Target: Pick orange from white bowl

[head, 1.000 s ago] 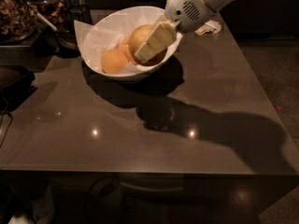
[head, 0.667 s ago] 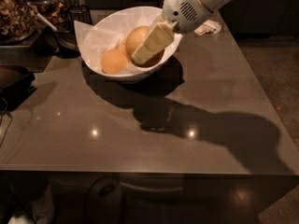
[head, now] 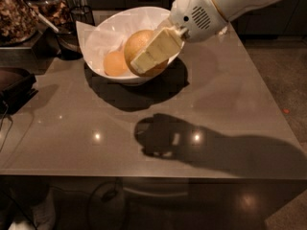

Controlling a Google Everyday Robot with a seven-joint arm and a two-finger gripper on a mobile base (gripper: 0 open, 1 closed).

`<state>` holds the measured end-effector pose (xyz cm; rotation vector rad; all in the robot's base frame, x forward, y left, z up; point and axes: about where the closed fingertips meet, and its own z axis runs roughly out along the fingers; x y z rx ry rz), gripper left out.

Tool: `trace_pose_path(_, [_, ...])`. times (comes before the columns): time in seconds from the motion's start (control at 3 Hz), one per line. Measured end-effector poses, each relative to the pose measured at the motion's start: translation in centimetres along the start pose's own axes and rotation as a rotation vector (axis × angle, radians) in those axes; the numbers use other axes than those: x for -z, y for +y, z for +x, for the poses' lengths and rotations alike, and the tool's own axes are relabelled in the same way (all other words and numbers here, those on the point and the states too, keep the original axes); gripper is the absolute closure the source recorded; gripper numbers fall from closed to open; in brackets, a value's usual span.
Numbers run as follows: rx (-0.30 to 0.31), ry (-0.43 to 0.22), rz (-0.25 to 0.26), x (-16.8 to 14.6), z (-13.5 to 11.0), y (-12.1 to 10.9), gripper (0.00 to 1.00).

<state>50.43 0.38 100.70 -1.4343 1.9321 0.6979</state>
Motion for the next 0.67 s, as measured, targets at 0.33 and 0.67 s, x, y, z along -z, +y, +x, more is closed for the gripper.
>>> trace_pose_path(0.33, [-0.047, -0.024, 0.007, 0.52, 0.95, 2.72, 1.0])
trace_pose_path(0.67, [-0.054, -0.021, 0.006, 0.51, 1.32, 2.88, 1.0])
